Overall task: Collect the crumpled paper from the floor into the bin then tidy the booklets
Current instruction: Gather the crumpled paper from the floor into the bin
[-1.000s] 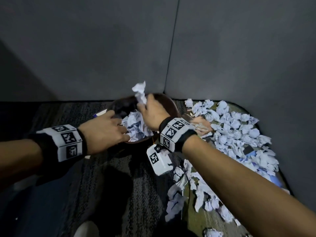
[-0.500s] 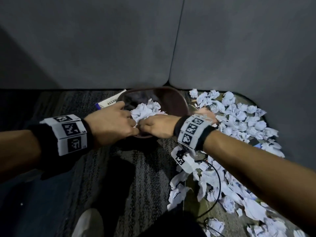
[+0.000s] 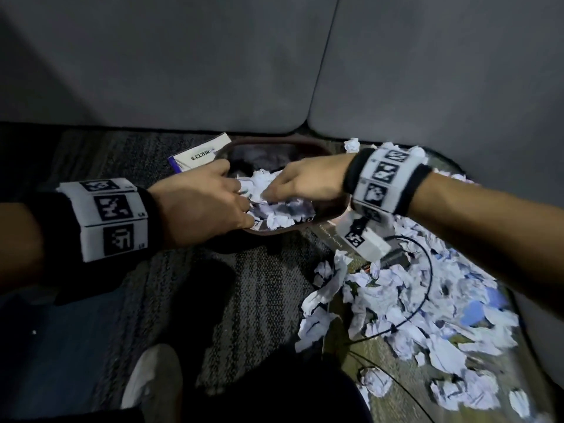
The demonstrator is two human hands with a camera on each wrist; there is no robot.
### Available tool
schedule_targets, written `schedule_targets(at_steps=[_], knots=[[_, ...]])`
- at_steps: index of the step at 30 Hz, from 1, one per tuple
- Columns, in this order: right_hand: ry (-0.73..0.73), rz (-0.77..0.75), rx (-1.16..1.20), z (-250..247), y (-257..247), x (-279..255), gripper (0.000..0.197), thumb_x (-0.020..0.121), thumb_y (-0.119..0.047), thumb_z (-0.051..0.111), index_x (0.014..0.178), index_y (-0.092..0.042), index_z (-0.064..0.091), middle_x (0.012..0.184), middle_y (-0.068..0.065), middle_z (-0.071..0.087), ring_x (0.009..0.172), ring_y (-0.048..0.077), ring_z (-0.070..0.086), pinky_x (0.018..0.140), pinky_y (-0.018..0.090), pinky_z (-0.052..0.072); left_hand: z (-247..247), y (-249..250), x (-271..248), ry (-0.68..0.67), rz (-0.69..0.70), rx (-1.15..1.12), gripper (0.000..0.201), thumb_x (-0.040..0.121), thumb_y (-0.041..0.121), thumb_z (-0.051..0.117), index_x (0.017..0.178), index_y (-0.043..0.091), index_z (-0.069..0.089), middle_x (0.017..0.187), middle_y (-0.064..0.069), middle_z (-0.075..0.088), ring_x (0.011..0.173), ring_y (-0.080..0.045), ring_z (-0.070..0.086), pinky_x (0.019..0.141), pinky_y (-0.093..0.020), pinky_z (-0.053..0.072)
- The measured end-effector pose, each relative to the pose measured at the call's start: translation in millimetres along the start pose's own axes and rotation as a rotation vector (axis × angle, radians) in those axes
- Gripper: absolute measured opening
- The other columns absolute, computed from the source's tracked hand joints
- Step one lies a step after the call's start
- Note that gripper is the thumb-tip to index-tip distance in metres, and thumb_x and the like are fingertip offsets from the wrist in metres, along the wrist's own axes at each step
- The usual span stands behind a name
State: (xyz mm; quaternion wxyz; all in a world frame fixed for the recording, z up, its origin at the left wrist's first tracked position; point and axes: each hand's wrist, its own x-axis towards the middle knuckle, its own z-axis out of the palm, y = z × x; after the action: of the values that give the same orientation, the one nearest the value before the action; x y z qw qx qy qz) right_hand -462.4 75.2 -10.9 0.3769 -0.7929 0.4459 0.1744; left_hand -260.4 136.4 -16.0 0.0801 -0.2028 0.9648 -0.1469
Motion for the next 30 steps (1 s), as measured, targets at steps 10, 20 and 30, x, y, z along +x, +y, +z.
schedule_targets(at_steps=[10,20,30], knots=[[0.058,-0.026,0.148,-1.8,10.2,-7.7,0.034,0.09,-0.042,0.053,0.107,-0.018,0.071,0.095,-0.007,0.073,0.077,0.012,0.067,0.079,0.03,0.053,1.7,5.6,2.7,0.02,-0.028,-0.093,0.03,0.077,0.017,0.029,0.069,0.027,0.056,0.062,0.009,0.057,0.061,-0.022,0.058,0.062,-0.035,0.034],[0.626,0.176,0.204,177.4,119.9,-70.5,0.041,0.077,-0.037,0.069,0.115,-0.035,0.054,0.126,-0.001,0.051,0.115,0.012,0.048,0.098,0.049,0.044,-4.6,20.5,6.2,-0.101,-0.049,-0.089,0.016,0.058,0.016,0.06,0.07,0.026,0.059,0.059,0.005,0.059,0.056,-0.022,0.059,0.059,-0.034,0.04],[0.116,0.23,-0.294,256.6,142.6,-7.0,0.133,0.05,-0.087,0.06,0.139,-0.048,-0.031,0.149,0.007,-0.041,0.142,0.045,-0.015,0.111,0.064,-0.007,-12.9,28.4,17.8,-0.174,-0.063,-0.089,0.015,0.069,0.02,0.057,0.08,0.03,0.06,0.071,0.008,0.064,0.069,-0.021,0.063,0.068,-0.034,0.039]])
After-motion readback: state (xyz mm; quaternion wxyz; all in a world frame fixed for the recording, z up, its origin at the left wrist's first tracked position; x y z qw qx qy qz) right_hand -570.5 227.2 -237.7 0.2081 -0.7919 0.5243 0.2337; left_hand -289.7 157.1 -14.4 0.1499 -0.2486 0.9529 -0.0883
